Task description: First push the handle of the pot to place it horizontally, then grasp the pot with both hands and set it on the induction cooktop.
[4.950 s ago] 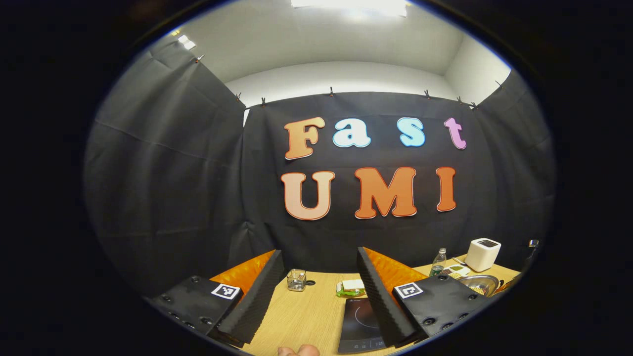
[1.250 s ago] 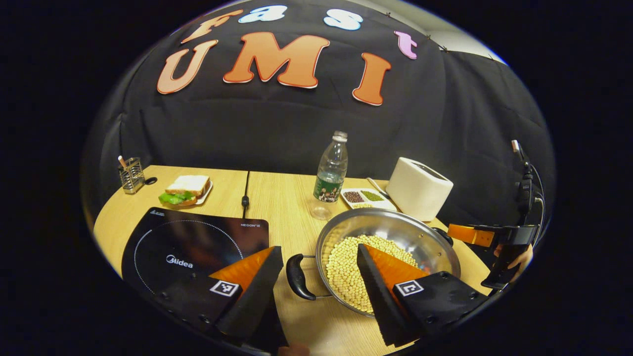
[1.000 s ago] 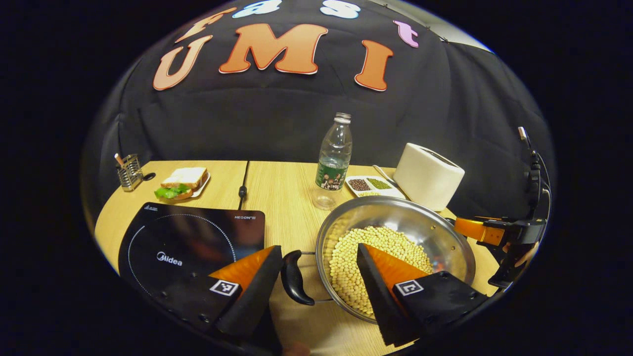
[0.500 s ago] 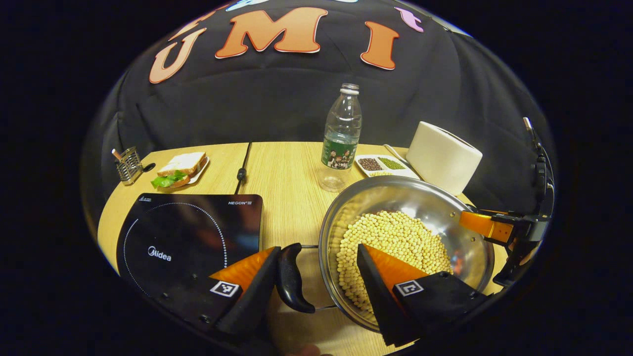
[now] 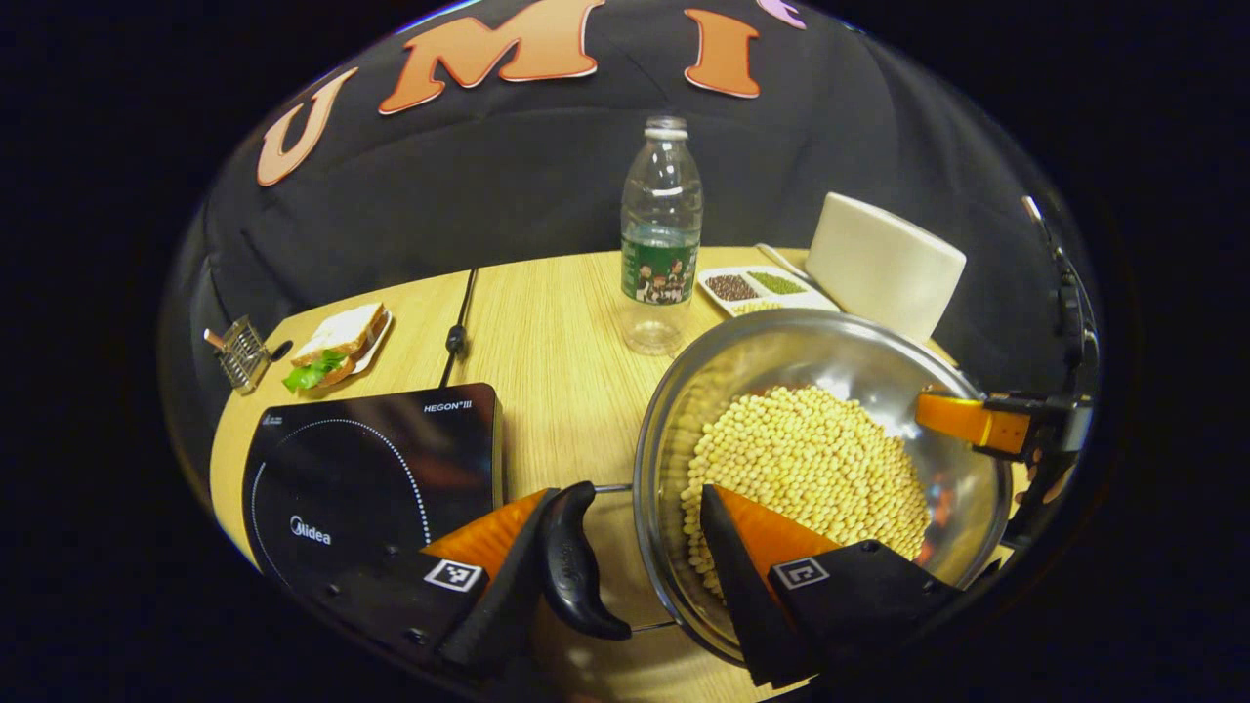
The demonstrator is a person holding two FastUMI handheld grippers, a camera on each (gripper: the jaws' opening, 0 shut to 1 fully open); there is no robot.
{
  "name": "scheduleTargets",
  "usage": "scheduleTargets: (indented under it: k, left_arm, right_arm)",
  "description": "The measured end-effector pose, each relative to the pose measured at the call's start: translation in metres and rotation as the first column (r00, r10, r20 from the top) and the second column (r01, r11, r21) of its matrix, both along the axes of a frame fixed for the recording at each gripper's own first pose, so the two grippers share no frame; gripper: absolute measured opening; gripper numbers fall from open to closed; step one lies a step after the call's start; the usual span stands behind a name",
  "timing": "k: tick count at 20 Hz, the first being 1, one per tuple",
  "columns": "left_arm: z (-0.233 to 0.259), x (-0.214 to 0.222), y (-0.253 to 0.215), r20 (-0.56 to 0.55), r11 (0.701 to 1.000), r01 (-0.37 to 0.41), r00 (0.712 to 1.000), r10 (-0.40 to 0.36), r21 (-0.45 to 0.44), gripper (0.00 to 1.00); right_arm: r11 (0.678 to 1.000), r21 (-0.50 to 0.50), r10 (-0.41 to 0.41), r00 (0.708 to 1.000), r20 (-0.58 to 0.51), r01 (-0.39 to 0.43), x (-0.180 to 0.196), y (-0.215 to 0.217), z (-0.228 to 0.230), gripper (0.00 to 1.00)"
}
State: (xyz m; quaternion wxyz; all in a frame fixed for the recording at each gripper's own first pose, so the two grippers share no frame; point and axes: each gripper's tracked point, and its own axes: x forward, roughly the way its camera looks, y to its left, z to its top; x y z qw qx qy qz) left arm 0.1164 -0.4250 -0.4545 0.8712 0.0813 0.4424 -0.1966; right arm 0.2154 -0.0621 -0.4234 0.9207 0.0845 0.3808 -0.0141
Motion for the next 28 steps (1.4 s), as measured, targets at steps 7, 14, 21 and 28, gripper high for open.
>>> scheduleTargets:
  k: [7,14,21,28]
  left_arm:
    - [0.004,-0.003,-0.001,-0.145,0.994,-0.085,0.987,0.075,-0.067,0.63]
    - [0.059,0.009,0.029,-0.033,0.992,-0.077,0.997,0.074,-0.102,0.61]
    - [0.11,0.015,0.092,0.009,0.985,-0.127,0.992,0.129,-0.116,0.64]
    - [0.125,0.009,0.121,0.01,0.97,-0.222,0.975,0.224,-0.096,0.67]
  right_arm:
    - [0.999,-0.003,-0.046,0.999,-0.017,0.046,-0.013,0.002,0.007,0.61]
    - [0.998,0.031,-0.056,0.995,0.078,0.054,-0.031,0.024,0.082,0.61]
    - [0.999,0.051,0.005,0.991,0.132,-0.012,-0.039,0.095,0.126,0.61]
    - [0.991,0.086,0.091,0.988,0.124,-0.102,-0.036,0.177,0.132,0.61]
